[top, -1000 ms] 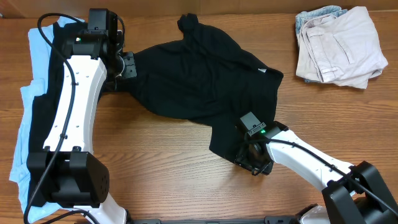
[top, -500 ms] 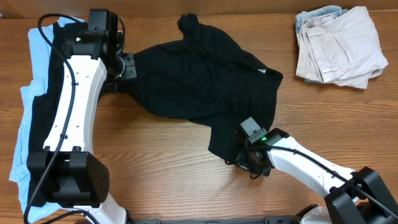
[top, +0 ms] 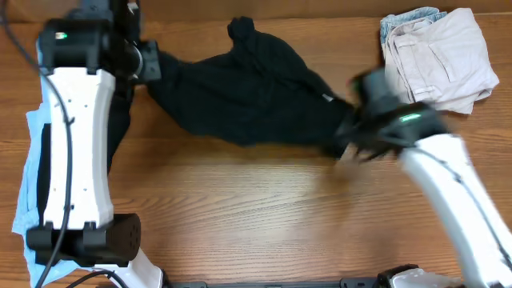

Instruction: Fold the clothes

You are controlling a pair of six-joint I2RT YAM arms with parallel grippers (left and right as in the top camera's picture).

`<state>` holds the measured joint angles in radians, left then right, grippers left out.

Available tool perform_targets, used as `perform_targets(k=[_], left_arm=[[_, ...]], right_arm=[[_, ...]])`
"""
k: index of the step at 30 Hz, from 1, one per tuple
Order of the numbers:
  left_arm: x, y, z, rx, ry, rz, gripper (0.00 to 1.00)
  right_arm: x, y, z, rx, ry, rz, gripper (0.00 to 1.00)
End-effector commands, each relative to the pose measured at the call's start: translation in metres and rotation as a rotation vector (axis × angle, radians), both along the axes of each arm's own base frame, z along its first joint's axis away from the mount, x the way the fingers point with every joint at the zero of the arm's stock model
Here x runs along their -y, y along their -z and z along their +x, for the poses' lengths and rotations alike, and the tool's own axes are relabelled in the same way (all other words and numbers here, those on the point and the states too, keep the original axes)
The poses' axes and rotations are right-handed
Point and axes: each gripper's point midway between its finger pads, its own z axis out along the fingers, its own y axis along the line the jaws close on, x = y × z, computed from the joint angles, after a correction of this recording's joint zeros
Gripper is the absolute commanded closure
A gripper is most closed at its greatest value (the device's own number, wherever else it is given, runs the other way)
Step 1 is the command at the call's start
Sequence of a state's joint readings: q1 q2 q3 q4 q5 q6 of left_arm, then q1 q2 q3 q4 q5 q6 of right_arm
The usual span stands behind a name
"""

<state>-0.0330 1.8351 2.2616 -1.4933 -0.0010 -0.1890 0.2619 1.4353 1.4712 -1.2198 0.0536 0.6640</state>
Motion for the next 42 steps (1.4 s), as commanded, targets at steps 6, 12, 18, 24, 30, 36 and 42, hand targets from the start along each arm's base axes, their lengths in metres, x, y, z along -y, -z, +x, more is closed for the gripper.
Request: perform_targets(k=[6, 12, 18, 24, 30, 36, 42], left_arm=[[-0.002, -0.098, -0.017, 0.266, 0.059, 0.055, 0.96], [-0.013, -0.149, -0.038, 0.424, 0.016, 0.096, 0.96], [-0.026, -0.190, -0.085, 0.544, -0.041, 0.138, 0.96], [-0.027, -0.210, -0.138, 0.604, -0.041, 0.131, 0.96], [-0.027, -0.219, -0.171, 0.644, -0.044, 0.118, 0.96], [-0.027, -0.211, -0.164, 0.611, -0.043, 0.120, 0.96], [-0.029, -0.151, -0.102, 0.376, -0.049, 0.147, 0.96]], right_arm=[[0.081, -0.208, -0.011, 0.495, 0.061, -0.075, 0.96], [0.101, -0.259, -0.049, 0.603, 0.111, -0.111, 0.96], [0.101, -0.295, -0.084, 0.712, 0.119, -0.121, 0.96], [0.098, -0.322, -0.145, 0.827, 0.128, -0.130, 0.96], [0.097, -0.340, -0.198, 0.950, 0.137, -0.146, 0.96], [0.098, -0.335, -0.196, 0.928, 0.132, -0.165, 0.96], [0.103, -0.296, -0.127, 0.715, 0.100, -0.180, 0.96]])
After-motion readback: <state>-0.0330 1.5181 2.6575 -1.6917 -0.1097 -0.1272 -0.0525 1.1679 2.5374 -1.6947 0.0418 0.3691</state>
